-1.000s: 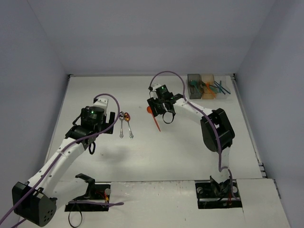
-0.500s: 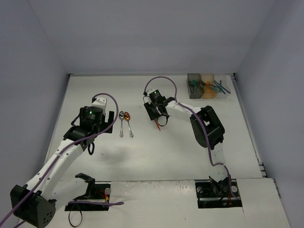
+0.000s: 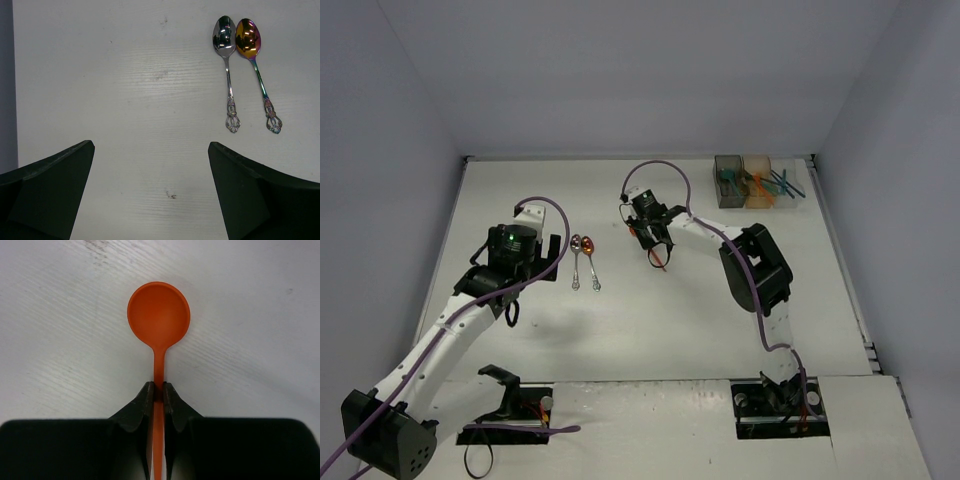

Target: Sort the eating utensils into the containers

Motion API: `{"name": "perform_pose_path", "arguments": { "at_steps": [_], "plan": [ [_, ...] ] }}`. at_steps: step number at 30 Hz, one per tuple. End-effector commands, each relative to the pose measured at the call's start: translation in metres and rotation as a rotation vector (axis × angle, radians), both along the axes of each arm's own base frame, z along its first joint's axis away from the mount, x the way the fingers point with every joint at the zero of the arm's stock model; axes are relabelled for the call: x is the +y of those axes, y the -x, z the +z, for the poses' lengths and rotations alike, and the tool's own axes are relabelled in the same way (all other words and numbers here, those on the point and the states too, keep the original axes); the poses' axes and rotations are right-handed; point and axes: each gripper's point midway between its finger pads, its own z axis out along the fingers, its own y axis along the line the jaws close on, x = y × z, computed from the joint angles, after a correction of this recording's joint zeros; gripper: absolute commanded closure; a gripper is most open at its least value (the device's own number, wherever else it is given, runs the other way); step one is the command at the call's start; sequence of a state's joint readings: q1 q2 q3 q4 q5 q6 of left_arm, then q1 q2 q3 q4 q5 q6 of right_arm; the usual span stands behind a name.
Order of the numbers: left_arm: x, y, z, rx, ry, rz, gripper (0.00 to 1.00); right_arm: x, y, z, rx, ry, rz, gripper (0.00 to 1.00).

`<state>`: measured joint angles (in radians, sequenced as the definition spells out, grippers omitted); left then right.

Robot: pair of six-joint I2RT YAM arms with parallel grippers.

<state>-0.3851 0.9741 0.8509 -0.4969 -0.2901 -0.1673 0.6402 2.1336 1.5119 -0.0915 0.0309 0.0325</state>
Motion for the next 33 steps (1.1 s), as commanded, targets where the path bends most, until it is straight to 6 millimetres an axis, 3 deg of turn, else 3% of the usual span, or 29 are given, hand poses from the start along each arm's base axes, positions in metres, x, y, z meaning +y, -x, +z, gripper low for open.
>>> {"name": "perform_pose_path", "arguments": {
  "at_steps": [1, 3, 8, 11, 16, 19, 25, 29, 33],
  "plan": [
    [-0.001, -0.007, 0.015, -0.059, 0.016, 0.013, 0.02, -0.047, -0.057, 0.107, -0.247, 0.0, -0.081, 1.0],
    [-0.002, -0.007, 0.015, -0.058, 0.017, 0.012, 0.03, -0.084, -0.078, 0.129, -0.288, 0.012, -0.137, 1.0],
    [-0.002, -0.007, 0.014, -0.054, 0.019, 0.01, 0.03, -0.153, -0.116, 0.151, -0.335, 0.039, -0.227, 1.0],
    [-0.002, -0.007, 0.012, -0.051, 0.018, 0.009, 0.03, -0.188, -0.14, 0.147, -0.335, 0.04, -0.279, 1.0],
    [-0.001, -0.006, 0.011, -0.044, 0.011, 0.01, 0.02, -0.22, -0.166, 0.126, -0.319, 0.06, -0.327, 1.0],
    [-0.001, -0.005, 0.011, -0.043, 0.011, 0.012, 0.03, -0.23, -0.178, 0.11, -0.303, 0.063, -0.345, 1.0],
    [0.001, -0.004, 0.011, -0.043, 0.005, 0.021, 0.03, -0.237, -0.192, 0.097, -0.297, 0.063, -0.361, 0.98],
    [0.0, -0.005, 0.01, -0.041, 0.006, 0.018, 0.03, -0.24, -0.196, 0.11, -0.322, 0.05, -0.378, 0.84],
    [-0.001, -0.005, 0.009, -0.039, 0.01, 0.015, 0.03, -0.238, -0.194, 0.148, -0.385, 0.026, -0.391, 0.68]
  ]
}}
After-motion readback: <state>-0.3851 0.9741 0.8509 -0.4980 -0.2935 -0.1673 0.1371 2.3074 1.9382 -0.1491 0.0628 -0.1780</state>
